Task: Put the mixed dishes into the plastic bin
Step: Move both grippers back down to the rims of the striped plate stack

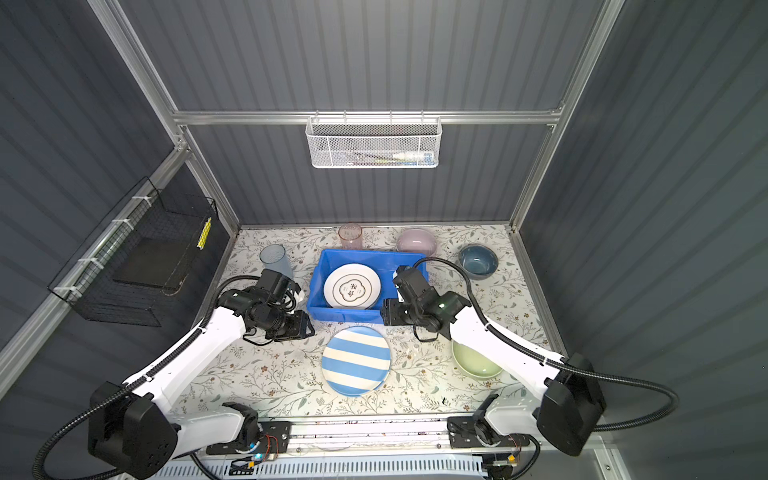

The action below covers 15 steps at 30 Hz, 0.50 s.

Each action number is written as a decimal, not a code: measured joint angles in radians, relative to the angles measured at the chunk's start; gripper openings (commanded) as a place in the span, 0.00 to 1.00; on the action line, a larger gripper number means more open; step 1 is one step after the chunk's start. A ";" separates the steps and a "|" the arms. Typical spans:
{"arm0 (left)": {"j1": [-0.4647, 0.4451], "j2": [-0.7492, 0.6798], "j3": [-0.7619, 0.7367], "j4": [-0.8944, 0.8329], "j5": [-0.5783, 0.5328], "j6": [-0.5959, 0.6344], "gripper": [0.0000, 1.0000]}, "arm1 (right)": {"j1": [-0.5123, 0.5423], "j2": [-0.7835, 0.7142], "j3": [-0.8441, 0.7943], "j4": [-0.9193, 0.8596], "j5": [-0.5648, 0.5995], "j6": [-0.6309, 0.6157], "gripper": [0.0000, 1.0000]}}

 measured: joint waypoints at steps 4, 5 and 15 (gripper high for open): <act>-0.084 -0.005 -0.092 0.061 -0.007 -0.072 0.44 | 0.051 -0.077 -0.121 0.029 0.017 0.059 0.52; -0.097 -0.004 -0.109 0.080 -0.004 -0.090 0.43 | 0.062 -0.085 -0.142 0.035 0.020 0.071 0.51; -0.124 0.028 -0.220 0.255 -0.008 -0.180 0.35 | 0.136 -0.090 -0.322 0.143 0.016 0.213 0.38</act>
